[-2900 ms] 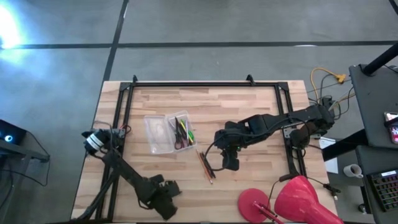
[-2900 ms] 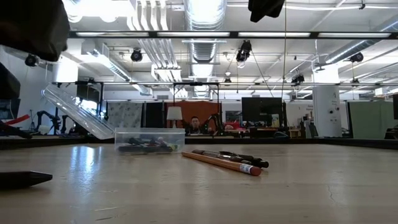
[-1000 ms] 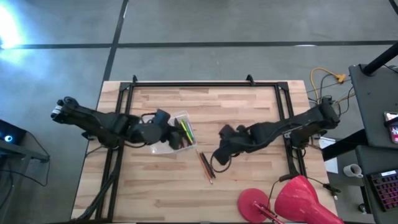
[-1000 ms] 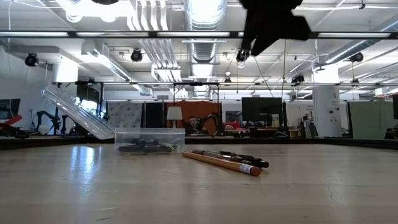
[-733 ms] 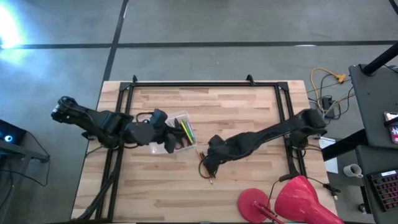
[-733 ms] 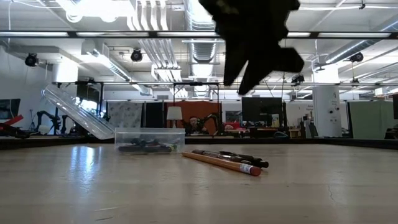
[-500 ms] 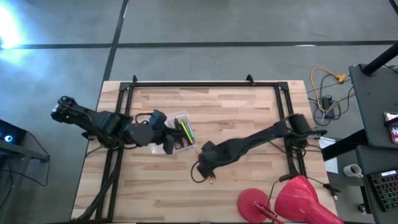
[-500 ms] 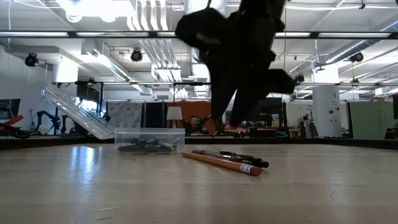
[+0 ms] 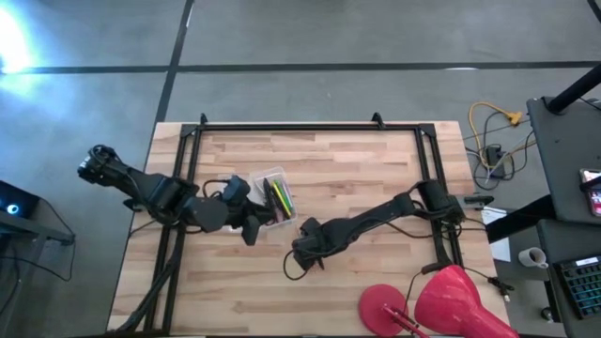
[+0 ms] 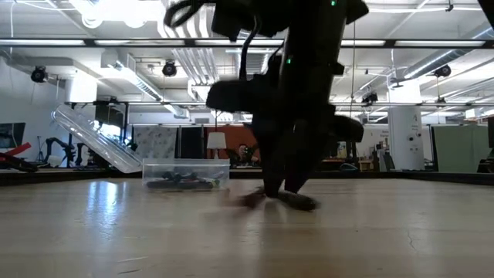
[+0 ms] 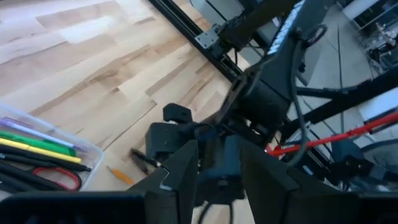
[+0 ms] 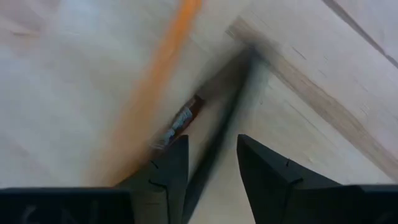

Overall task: Pick & place school supplies into a supply box
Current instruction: Put the black pen into the transparent supply box

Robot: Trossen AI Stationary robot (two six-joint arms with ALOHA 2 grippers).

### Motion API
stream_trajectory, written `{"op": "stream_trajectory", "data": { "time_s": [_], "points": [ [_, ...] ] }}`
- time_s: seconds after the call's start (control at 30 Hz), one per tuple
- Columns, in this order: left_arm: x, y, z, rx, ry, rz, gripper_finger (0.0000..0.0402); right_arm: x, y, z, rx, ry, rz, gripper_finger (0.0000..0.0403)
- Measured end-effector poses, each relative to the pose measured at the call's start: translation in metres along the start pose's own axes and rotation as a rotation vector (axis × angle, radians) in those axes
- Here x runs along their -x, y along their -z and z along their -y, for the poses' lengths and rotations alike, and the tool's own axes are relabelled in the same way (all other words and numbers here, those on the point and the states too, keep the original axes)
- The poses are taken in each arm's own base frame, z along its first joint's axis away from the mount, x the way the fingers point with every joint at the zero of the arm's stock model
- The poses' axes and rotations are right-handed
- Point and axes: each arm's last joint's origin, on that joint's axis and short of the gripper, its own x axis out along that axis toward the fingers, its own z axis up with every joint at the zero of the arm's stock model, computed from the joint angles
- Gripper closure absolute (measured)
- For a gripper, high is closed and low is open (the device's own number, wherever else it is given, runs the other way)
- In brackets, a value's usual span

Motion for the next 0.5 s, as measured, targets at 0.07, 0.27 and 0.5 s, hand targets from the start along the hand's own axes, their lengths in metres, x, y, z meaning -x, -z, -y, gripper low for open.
{"op": "stream_trajectory", "data": {
  "time_s": [0.07,0.27,0.5],
  "points": [
    [0.001,0.001,0.001,-0.003,0.004,-0.004,0.0299,-0.004,0.001,0.0,0.002,0.011,-0.002,0.0281],
    [0.003,0.004,0.003,-0.009,0.018,-0.013,0.0299,-0.012,0.003,0.002,0.03,0.04,-0.009,0.0298],
    [0.007,0.009,0.005,-0.02,0.034,-0.027,0.0299,-0.011,0.004,0.005,0.07,0.067,-0.02,0.0362]
  ]
}}
